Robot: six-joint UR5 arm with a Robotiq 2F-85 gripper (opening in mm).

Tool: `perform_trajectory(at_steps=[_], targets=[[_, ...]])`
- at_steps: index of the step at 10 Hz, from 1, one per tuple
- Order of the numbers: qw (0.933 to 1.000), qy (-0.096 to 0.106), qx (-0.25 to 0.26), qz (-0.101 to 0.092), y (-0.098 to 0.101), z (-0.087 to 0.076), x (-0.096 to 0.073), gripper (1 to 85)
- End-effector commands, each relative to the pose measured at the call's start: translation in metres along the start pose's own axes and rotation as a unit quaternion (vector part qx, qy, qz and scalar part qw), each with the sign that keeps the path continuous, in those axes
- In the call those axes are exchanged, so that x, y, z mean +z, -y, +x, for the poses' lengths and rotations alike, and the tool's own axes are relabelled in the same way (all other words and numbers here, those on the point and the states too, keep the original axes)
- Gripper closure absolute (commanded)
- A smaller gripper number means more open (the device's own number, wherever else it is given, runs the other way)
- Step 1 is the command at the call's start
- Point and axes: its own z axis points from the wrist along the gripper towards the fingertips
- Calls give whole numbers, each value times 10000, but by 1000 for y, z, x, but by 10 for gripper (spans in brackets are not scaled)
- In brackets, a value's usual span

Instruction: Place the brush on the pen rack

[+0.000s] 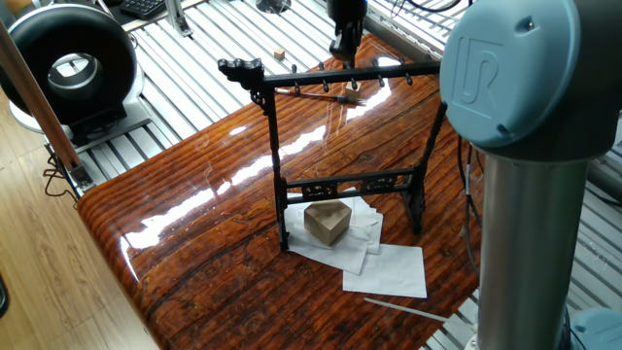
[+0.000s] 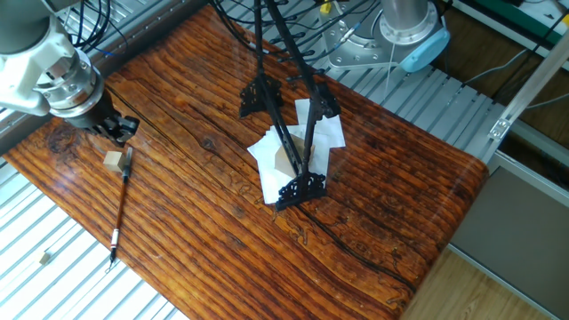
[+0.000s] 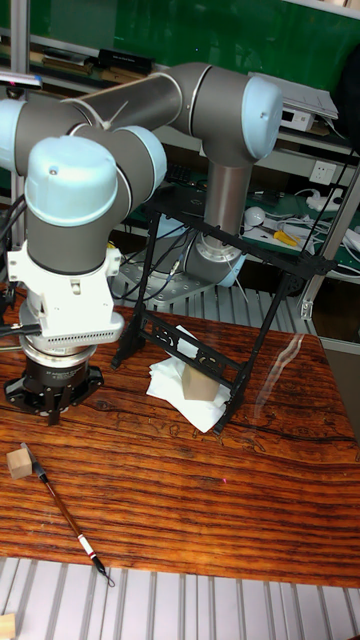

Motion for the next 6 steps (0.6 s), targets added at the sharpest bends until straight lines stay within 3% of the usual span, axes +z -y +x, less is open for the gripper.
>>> perform_trajectory(at_steps=[1,3,4,5,6], targets=[[10000,48,36,-58,-2,-2,-1,847],[9999,50,56,-82,-3,-1,-1,847],[9997,88,133,-190,-9,-2,-2,847],[9985,155,299,-426,-22,-4,-7,847],[9984,143,345,-423,-22,-2,-11,847]])
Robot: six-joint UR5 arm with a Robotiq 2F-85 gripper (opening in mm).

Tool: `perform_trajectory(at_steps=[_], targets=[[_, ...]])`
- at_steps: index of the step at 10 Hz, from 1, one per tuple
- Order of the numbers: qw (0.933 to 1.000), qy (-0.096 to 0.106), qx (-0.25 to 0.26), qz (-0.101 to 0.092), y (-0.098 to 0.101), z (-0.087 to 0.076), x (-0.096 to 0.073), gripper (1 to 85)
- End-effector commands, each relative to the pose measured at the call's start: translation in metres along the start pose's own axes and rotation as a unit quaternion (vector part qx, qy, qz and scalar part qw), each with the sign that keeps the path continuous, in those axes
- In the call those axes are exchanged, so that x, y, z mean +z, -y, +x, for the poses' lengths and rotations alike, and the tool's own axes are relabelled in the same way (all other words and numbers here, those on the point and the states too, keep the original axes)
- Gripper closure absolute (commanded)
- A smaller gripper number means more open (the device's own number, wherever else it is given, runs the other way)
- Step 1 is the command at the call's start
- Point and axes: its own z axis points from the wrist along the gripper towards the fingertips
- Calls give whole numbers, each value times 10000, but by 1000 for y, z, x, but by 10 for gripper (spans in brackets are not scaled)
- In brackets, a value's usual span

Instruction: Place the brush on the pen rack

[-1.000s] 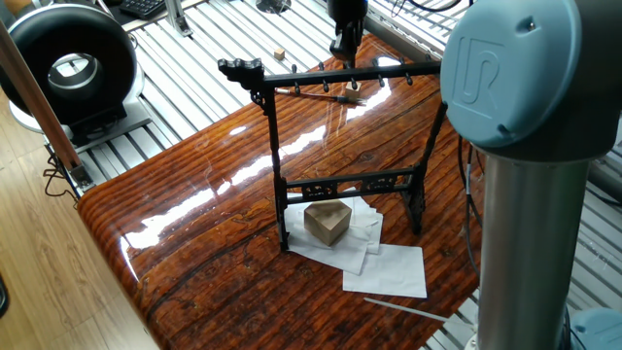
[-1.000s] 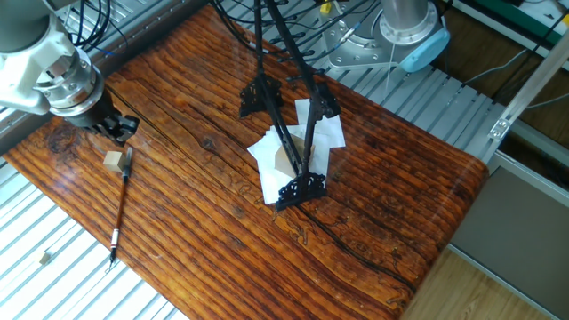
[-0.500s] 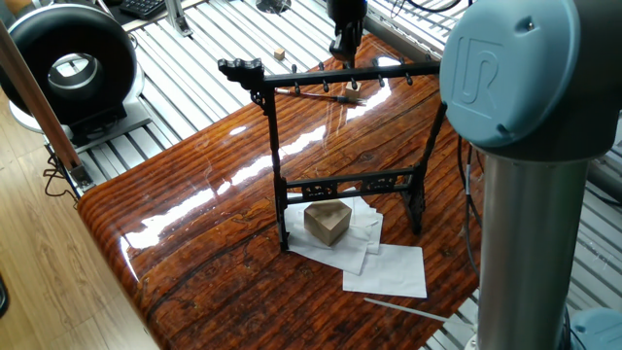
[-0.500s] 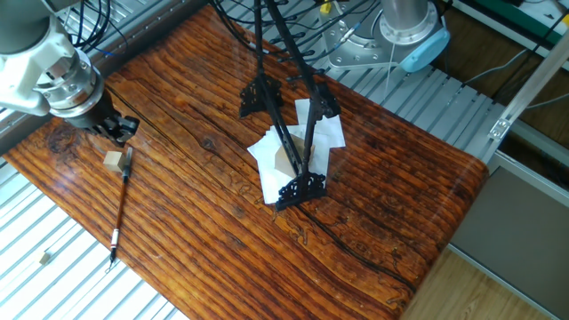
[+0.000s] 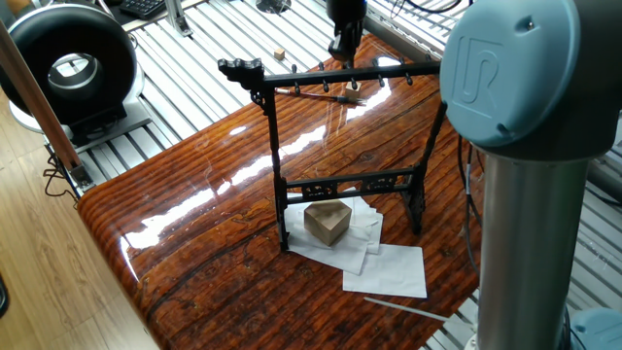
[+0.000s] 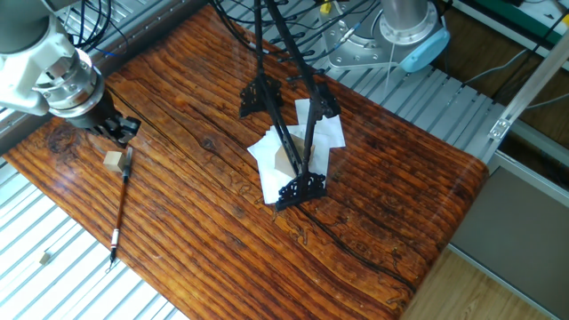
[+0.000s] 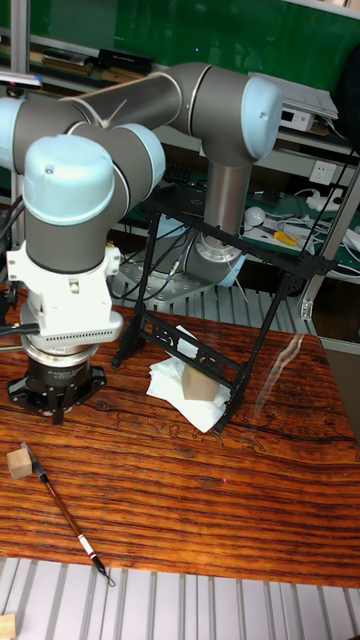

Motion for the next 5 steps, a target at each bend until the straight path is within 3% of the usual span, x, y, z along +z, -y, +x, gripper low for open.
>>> perform_trajectory(at_steps=[1,5], targets=[[9996,74,178,-196,-11,-1,-7,847],[9996,62,188,-184,-10,1,-8,847]])
